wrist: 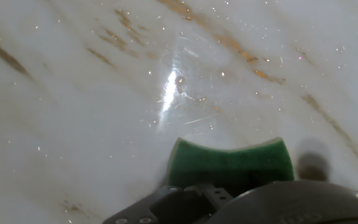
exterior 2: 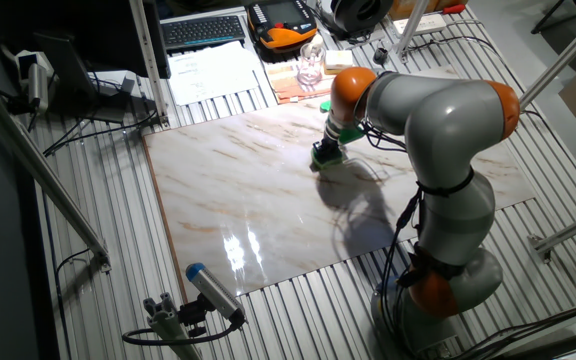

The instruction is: Clean the tabletop with a sponge

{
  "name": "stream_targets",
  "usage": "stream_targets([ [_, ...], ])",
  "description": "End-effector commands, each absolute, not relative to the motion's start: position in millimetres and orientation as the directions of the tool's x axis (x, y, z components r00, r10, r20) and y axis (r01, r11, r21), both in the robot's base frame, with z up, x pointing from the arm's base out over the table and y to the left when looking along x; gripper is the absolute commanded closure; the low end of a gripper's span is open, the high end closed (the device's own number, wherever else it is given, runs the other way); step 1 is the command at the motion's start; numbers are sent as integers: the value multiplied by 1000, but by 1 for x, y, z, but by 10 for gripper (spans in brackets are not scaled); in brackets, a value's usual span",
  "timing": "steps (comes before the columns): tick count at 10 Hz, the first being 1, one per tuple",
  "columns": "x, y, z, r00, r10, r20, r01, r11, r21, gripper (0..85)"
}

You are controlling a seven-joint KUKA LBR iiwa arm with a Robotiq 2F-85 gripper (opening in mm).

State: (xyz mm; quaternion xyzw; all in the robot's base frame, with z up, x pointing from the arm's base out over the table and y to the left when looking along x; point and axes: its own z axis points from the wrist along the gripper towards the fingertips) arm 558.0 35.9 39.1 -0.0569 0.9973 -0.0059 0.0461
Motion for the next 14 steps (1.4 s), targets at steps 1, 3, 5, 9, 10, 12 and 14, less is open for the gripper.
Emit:
stream_targets([
  [1, 558, 36, 39, -989, -115, -91, -114, 993, -17, 510],
  [3, 558, 36, 39, -989, -116, -88, -116, 993, -15, 510],
  [5, 559, 36, 38, -989, -118, -88, -117, 993, -15, 510],
  [9, 559, 36, 36, -989, -118, -92, -117, 993, -14, 510],
  [10, 559, 35, 36, -989, -118, -87, -117, 993, -11, 510],
  [12, 559, 36, 36, -989, -127, -80, -127, 992, -8, 680],
  [14, 559, 36, 36, -989, -127, -80, -127, 992, -9, 680],
])
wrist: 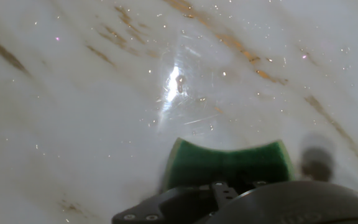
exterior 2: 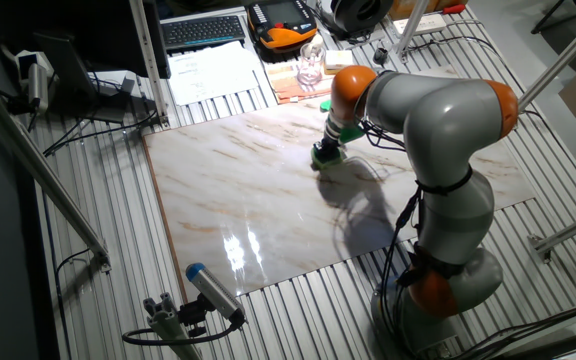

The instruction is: Clean the tabletop with a sponge

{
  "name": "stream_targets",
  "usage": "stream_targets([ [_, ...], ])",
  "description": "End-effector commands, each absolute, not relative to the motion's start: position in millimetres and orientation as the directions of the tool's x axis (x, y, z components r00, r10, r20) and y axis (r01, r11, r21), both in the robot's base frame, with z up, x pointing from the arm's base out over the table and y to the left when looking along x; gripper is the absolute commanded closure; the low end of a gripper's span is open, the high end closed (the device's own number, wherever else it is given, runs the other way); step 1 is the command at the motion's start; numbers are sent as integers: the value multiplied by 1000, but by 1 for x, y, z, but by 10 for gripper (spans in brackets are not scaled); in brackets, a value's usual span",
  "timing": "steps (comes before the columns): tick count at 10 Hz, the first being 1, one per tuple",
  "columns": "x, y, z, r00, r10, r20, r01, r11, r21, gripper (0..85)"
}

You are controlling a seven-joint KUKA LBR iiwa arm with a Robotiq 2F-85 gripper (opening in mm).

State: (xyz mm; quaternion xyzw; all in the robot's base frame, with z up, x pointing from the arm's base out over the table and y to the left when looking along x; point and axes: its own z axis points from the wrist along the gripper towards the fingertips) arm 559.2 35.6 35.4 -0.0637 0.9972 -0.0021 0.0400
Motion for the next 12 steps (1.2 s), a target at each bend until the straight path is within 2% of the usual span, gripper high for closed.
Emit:
stream_targets([
  [1, 559, 36, 35, -989, -127, -80, -127, 992, -9, 680],
  [4, 560, 36, 34, -989, -127, -80, -127, 992, -8, 680],
  [5, 560, 35, 34, -989, -129, -76, -129, 992, -5, 850],
  [12, 561, 35, 37, -991, -112, -68, -113, 994, 3, 850],
])
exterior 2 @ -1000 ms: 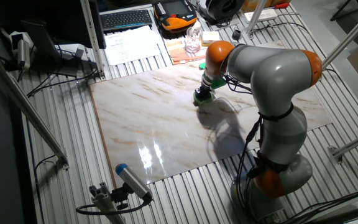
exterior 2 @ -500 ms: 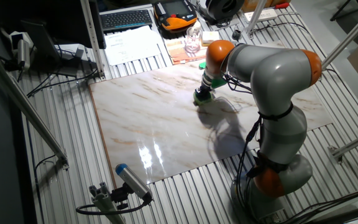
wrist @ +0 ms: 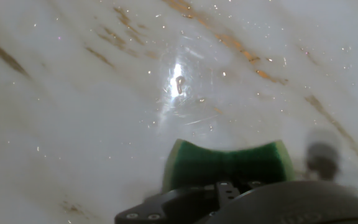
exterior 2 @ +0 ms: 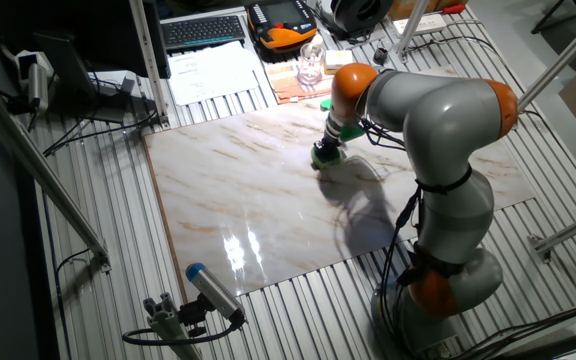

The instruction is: Clean the tabletop with a sponge

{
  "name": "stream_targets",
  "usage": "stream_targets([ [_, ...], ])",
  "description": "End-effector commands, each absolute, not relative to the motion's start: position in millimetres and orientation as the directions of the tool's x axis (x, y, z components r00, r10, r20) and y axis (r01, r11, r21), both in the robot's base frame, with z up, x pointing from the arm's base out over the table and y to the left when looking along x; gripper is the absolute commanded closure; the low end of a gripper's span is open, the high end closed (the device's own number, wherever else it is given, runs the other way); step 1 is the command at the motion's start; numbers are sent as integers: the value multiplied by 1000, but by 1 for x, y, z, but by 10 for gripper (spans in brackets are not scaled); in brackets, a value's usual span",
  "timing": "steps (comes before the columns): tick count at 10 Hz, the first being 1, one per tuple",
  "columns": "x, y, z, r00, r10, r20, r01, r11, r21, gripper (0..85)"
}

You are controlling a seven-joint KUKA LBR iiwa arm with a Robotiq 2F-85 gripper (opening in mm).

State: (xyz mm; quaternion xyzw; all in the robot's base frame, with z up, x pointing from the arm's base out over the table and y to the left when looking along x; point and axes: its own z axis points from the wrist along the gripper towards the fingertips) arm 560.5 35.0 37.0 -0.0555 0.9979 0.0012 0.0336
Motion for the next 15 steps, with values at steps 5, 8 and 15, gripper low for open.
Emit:
stream_targets([
  [5, 563, 33, 43, -990, -127, -53, -127, 992, -16, 850],
  [8, 563, 34, 43, -991, -126, -53, -125, 992, -17, 850],
  [15, 565, 36, 56, -991, -127, -43, -127, 992, -23, 850],
])
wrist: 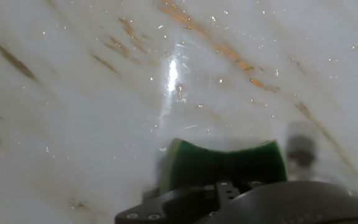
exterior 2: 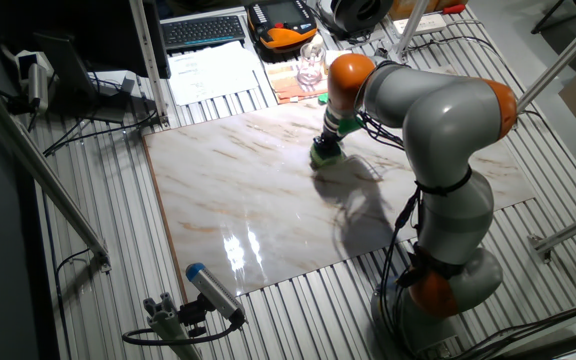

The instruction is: Clean the tabletop with a sponge

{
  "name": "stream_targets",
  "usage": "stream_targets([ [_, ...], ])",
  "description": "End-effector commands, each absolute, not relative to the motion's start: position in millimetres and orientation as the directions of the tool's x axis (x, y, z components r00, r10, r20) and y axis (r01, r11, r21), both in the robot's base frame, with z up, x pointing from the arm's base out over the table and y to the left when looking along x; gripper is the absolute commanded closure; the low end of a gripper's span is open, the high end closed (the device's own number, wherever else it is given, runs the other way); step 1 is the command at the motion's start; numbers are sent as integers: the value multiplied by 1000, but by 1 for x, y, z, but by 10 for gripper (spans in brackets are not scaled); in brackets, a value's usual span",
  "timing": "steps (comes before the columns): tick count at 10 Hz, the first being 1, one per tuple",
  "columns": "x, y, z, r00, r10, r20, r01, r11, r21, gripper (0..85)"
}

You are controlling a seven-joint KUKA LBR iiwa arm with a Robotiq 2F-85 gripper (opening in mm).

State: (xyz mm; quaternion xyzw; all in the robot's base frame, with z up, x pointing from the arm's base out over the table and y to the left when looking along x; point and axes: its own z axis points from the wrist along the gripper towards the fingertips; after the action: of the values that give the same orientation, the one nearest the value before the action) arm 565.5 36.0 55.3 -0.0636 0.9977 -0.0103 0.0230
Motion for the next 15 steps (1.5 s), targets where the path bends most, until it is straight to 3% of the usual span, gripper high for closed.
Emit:
stream_targets([
  [1, 565, 36, 53, -991, -127, -49, -126, 992, -26, 850],
  [6, 562, 37, 34, -989, -120, -82, -118, 993, -19, 850],
  [15, 563, 25, 34, -988, -132, -83, -129, 991, -32, 850],
])
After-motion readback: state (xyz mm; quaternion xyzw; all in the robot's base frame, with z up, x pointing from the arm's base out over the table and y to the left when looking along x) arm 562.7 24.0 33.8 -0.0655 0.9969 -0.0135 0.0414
